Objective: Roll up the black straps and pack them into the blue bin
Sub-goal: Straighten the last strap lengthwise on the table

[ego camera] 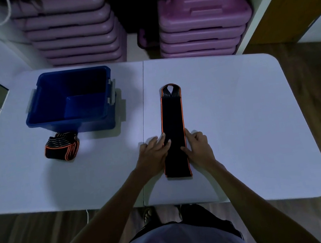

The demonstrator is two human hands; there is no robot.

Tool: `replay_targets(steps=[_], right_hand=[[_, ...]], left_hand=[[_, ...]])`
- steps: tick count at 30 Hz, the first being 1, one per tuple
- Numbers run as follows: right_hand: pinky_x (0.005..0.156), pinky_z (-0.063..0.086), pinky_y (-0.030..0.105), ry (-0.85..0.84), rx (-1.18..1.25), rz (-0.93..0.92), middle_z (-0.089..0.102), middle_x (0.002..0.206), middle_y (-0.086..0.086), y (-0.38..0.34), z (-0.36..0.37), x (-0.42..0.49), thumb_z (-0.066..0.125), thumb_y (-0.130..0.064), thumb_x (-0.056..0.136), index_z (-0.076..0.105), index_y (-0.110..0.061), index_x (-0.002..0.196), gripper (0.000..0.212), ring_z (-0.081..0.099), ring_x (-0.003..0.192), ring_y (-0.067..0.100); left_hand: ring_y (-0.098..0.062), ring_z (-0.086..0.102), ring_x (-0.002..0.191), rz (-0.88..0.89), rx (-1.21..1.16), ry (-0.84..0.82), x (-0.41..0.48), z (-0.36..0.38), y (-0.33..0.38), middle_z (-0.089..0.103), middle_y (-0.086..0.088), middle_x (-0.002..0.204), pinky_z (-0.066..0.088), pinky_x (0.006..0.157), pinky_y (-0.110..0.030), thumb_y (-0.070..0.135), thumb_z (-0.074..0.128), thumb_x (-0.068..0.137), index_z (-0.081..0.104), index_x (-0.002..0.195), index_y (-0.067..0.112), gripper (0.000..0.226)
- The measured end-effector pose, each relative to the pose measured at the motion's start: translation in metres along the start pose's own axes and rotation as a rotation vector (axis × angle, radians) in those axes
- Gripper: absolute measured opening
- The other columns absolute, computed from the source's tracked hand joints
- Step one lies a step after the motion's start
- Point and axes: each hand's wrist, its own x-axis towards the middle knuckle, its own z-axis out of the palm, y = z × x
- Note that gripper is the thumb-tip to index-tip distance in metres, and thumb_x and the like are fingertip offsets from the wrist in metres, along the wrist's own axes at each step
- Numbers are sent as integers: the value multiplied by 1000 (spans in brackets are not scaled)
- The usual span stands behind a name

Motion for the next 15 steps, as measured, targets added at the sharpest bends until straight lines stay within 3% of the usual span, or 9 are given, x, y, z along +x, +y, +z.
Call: replay_targets(steps=[5,8,11,13,15], right_hand=[[81,44,34,38,-254,-91,48,115,15,6,-3,-9,29,-61,88,36,-27,145,67,46,100,31],[89,40,34,26,-53,-92,49,115,12,2,-7,-15,33,-61,88,45,-25,141,65,44,107,30],[100,33,28,41,235,-123,56,121,5,-7,-18,-38,38,-61,88,56,-23,131,60,43,118,21],[100,35,28,31,135,-286,59,126,1,-9,-23,-59,46,-67,84,60,-23,126,63,45,120,15],[99,39,31,-11,-74,-445,61,127,-1,-3,-18,-73,58,-66,77,61,-21,124,65,50,119,15]], left_hand=[[-25,51,124,43,54,4,-7,6,-8,49,-4,142,45,82,-40,38,23,97,50,132,23,47],[-24,38,136,49,-114,3,-10,-1,-6,39,-5,148,38,96,-47,43,12,98,44,137,21,55],[-14,23,142,83,-392,101,-26,-7,1,33,-1,152,19,111,-44,43,22,95,37,142,21,53],[-9,24,141,201,-388,127,-45,-6,5,36,2,150,15,113,-41,51,35,92,36,141,22,58],[-10,30,139,325,-224,112,-58,4,8,40,2,148,15,111,-39,60,43,86,36,140,22,67]])
